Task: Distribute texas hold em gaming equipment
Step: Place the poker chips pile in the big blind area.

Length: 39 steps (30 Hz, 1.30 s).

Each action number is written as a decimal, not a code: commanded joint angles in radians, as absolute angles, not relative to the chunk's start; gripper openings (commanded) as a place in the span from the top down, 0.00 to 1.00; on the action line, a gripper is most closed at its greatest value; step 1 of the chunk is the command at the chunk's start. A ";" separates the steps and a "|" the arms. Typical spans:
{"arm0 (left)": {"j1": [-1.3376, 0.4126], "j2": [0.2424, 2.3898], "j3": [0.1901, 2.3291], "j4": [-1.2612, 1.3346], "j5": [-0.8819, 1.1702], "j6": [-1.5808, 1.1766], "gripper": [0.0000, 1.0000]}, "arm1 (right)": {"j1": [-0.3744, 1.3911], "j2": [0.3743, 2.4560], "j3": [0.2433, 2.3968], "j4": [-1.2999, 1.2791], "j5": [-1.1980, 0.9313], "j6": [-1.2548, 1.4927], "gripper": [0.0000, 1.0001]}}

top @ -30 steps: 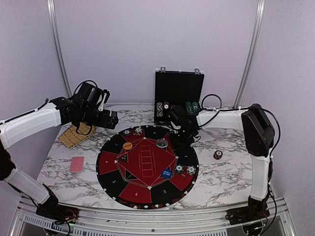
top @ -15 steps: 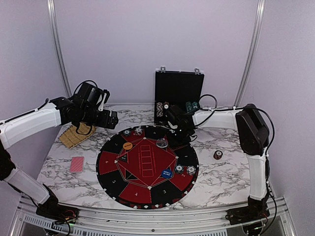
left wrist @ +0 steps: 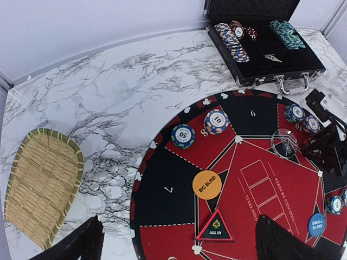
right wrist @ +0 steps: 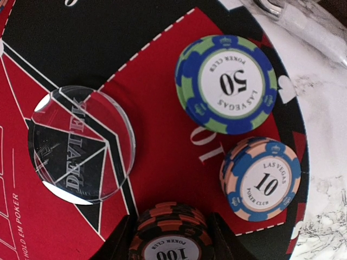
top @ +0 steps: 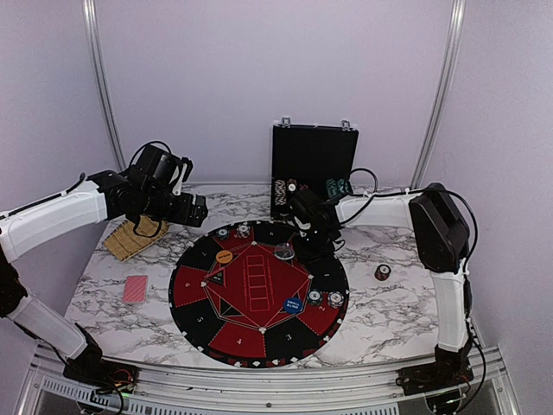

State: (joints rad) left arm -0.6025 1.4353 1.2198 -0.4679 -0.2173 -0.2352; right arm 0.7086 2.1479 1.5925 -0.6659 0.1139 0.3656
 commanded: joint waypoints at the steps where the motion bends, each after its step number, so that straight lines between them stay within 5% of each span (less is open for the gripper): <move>1: -0.597 1.433 1.209 -0.450 -0.206 -0.224 0.01 | 0.711 2.154 1.632 -0.673 0.124 0.361 0.55; 39: -0.597 1.440 1.209 -0.450 -0.190 -0.229 0.01 | 0.718 1.819 1.356 -0.677 0.170 0.427 0.43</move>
